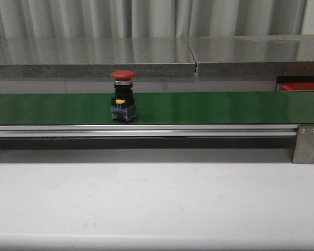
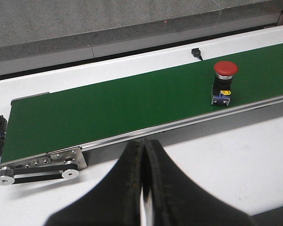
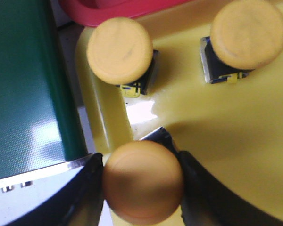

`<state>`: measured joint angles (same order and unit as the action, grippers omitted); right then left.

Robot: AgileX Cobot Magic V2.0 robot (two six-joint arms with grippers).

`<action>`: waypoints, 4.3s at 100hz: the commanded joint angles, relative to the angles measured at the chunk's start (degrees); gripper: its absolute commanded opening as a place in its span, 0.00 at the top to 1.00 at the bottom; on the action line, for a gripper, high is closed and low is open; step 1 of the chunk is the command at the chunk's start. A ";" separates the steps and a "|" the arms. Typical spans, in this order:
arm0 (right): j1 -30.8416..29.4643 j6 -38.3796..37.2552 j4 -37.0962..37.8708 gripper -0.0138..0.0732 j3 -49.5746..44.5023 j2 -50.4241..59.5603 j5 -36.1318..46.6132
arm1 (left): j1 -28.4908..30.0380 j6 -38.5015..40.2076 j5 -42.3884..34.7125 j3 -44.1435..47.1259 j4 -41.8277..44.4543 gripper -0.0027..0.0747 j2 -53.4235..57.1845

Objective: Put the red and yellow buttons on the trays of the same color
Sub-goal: 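Carry the yellow button into the yellow tray and open the right gripper, then move the right gripper over the arriving red button and grasp it, then carry the red button into the red tray and open the right gripper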

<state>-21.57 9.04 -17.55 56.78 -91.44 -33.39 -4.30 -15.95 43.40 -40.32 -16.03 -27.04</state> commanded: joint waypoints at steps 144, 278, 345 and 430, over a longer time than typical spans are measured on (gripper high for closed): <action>32.17 6.76 12.12 0.19 11.50 8.65 -10.11 | -0.43 0.69 -3.95 -1.61 -1.15 0.99 -0.19; 39.63 16.62 6.25 0.92 32.23 -8.59 -12.83 | -0.43 0.69 -3.95 -1.61 -1.15 0.99 -0.19; 10.10 10.50 6.25 0.92 32.19 -3.74 -4.72 | -0.43 0.69 -3.95 -1.61 -1.15 0.99 -0.19; -1.40 3.39 4.98 0.92 41.05 -17.86 -2.35 | 0.07 0.69 -3.95 -1.61 -1.15 0.99 -0.19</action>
<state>-22.71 12.66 -11.17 92.68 -109.75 -36.25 -4.30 -15.95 43.40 -40.32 -16.03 -27.04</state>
